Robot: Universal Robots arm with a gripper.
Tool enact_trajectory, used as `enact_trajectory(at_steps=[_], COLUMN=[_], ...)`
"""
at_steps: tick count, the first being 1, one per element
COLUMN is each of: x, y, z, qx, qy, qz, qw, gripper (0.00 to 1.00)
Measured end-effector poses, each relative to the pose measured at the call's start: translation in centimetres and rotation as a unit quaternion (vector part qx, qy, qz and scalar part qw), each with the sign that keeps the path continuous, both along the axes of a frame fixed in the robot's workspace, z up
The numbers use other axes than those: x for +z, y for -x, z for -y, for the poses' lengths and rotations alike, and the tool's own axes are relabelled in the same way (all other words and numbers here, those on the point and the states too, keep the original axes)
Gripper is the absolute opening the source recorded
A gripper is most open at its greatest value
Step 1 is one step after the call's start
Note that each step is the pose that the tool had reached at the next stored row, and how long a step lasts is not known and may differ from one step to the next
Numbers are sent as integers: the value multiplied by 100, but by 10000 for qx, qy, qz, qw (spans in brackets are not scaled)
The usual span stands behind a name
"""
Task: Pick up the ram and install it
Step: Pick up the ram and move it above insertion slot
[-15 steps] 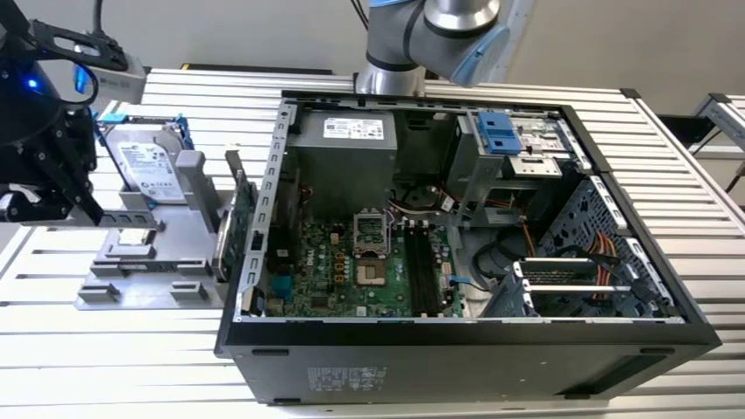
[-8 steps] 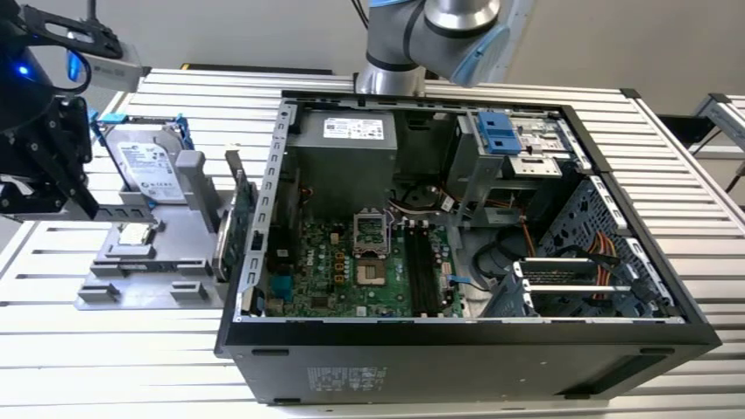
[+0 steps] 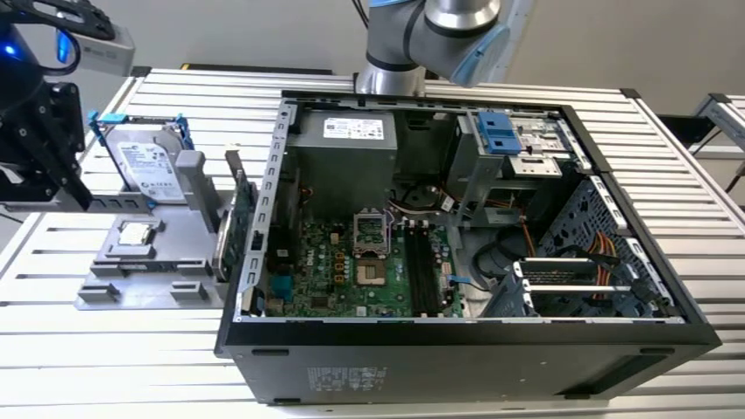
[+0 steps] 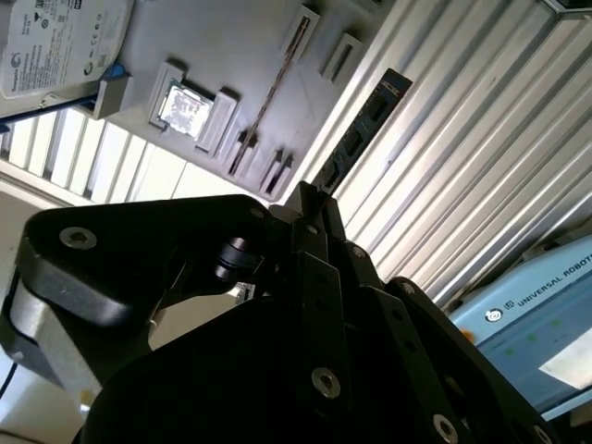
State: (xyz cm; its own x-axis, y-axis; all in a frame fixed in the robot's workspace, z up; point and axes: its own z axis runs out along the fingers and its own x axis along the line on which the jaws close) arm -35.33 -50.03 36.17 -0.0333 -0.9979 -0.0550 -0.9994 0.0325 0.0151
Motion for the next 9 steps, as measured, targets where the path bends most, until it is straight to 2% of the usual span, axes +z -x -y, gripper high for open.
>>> enact_trajectory(at_steps=[4,9], x=[72,121], y=[0,0], z=[-1,-1], qx=[3,11], qy=[1,0], qz=[0,1], qw=[10000,10000], gripper=[0,0])
